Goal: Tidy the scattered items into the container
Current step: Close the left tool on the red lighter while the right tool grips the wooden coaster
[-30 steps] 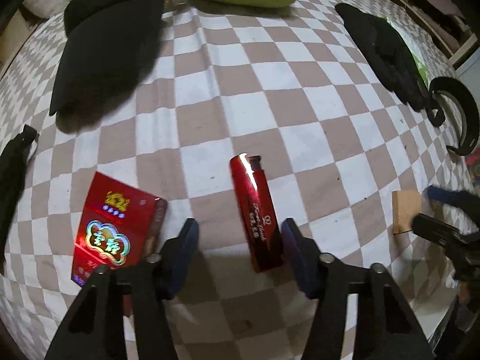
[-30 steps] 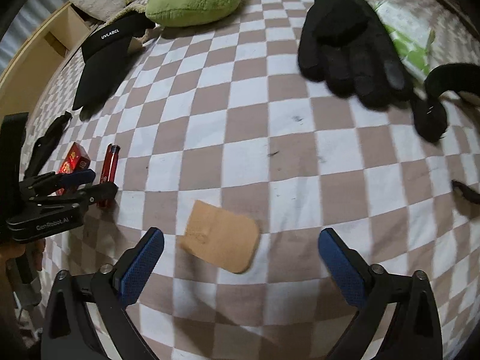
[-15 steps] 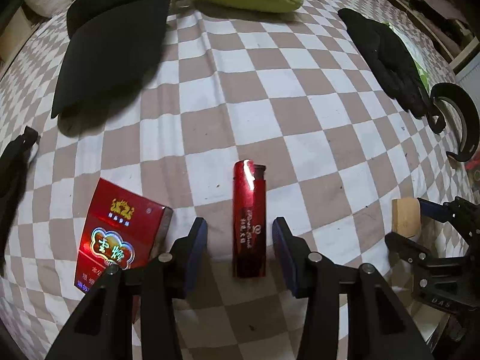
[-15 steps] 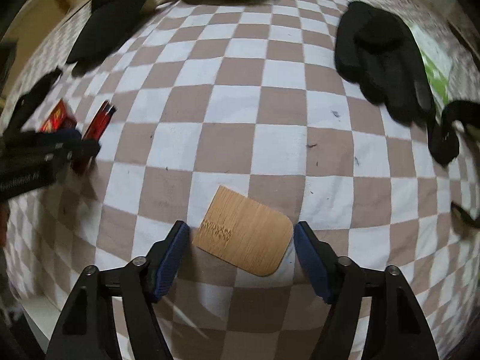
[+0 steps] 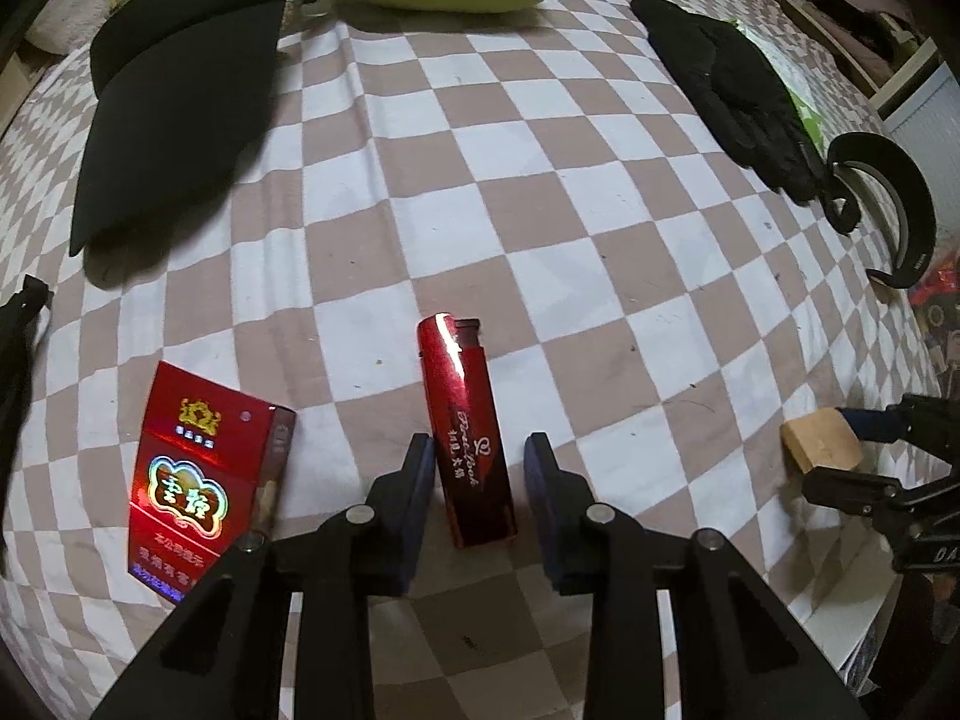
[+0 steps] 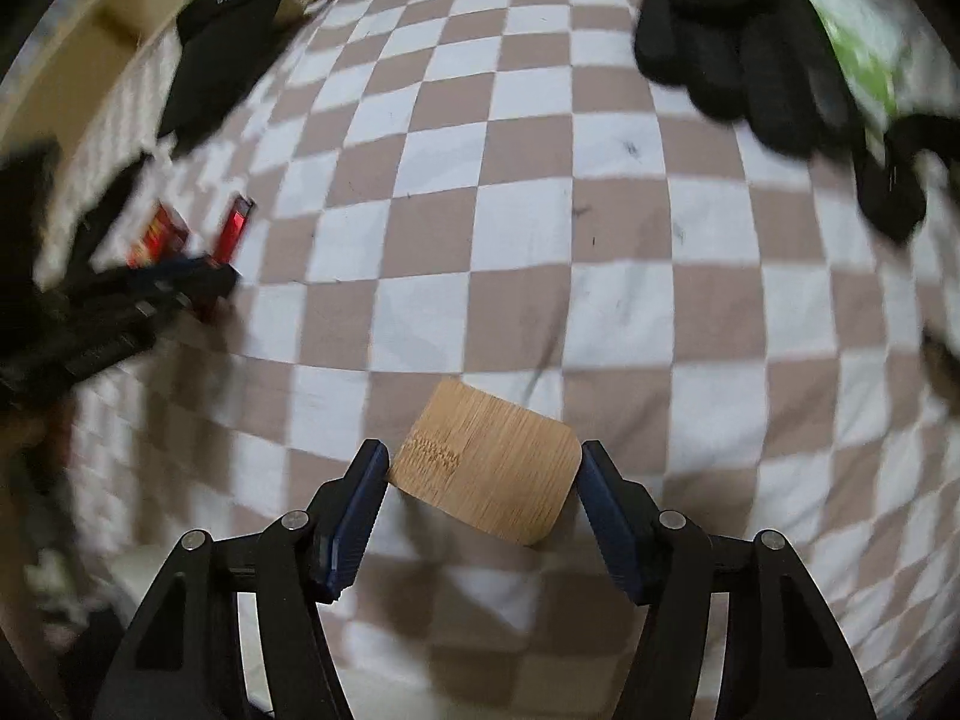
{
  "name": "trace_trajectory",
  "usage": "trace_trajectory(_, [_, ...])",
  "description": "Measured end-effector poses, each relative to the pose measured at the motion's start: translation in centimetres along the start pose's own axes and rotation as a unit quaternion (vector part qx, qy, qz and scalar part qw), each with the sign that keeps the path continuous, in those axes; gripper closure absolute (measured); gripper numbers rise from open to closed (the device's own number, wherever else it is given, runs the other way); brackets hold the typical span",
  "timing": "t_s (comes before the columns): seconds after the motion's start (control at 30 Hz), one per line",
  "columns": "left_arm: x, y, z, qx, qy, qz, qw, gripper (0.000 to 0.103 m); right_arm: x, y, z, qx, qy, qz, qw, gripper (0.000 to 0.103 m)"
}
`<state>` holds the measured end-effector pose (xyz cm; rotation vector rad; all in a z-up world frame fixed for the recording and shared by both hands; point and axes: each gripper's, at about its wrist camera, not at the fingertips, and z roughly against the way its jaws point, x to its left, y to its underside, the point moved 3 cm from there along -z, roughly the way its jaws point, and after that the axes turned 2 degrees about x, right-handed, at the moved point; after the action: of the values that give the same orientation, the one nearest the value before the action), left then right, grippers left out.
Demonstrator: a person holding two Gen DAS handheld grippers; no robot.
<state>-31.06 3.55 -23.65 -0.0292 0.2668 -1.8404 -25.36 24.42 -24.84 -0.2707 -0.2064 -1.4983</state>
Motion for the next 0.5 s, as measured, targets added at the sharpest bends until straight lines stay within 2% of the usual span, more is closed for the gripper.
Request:
trace_trajectory(0.07, [-0.2,0.0,0.0,0.001,0.004,-0.003,1.0,0.072,-0.5,0.1,0.3,0.001,-0.024,-0.028,0.999,0.038])
trace_trajectory(0.13, [-0.4,0.0,-0.1,0.002,0.005,-0.008,1.0,0.072,-0.7,0.2,0.3,0.001,-0.028,-0.043,0.999,0.038])
trace_trajectory(0.2, [-0.5,0.0,-0.2,0.003,0.003,-0.012,0.9999,0.072,-0.6,0.3,0.2,0.007,-0.005,-0.04,0.999,0.038])
trace_trajectory(0.23, [-0.5,0.0,-0.3,0.004,0.002,-0.012,0.9999,0.072,-0.5,0.3,0.1,0.01,0.009,-0.035,0.999,0.035])
trace_trajectory(0.27, [-0.4,0.0,-0.3,0.004,0.003,-0.012,0.9999,0.072,-0.3,0.5,0.0,0.011,0.015,-0.025,1.0,0.021])
trace_trajectory(0.33, [-0.3,-0.1,-0.4,0.006,0.005,-0.011,0.9999,0.072,0.0,0.8,-0.1,0.01,0.02,-0.008,1.0,0.008])
trace_trajectory(0.5, [0.0,-0.2,-0.5,0.009,0.021,-0.005,0.9997,0.072,0.2,1.4,0.0,0.014,-0.008,-0.028,0.999,0.008])
